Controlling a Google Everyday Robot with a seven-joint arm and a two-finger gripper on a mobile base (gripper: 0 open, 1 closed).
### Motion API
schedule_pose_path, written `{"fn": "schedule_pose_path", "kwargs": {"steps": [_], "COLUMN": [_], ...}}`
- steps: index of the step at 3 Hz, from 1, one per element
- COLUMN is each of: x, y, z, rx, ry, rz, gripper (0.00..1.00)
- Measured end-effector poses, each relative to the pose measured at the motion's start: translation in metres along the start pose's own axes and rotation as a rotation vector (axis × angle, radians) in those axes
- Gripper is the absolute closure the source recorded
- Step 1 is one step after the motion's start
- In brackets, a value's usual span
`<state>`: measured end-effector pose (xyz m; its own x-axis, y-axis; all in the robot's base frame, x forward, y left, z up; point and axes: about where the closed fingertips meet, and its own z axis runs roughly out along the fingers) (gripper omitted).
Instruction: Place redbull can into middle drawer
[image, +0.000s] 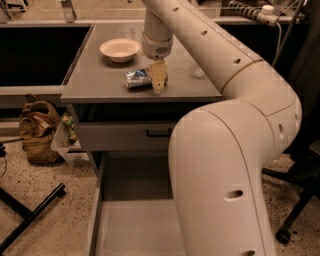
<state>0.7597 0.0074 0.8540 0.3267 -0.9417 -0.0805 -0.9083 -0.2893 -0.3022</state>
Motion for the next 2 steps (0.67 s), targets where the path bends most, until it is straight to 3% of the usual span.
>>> {"fn": "schedule_pose_path", "kwargs": {"steps": [2], "x": [0.0], "y": [0.0], "z": [0.0], "rx": [0.0], "ry": [0.0], "rz": [0.0], "gripper": [0.65]}}
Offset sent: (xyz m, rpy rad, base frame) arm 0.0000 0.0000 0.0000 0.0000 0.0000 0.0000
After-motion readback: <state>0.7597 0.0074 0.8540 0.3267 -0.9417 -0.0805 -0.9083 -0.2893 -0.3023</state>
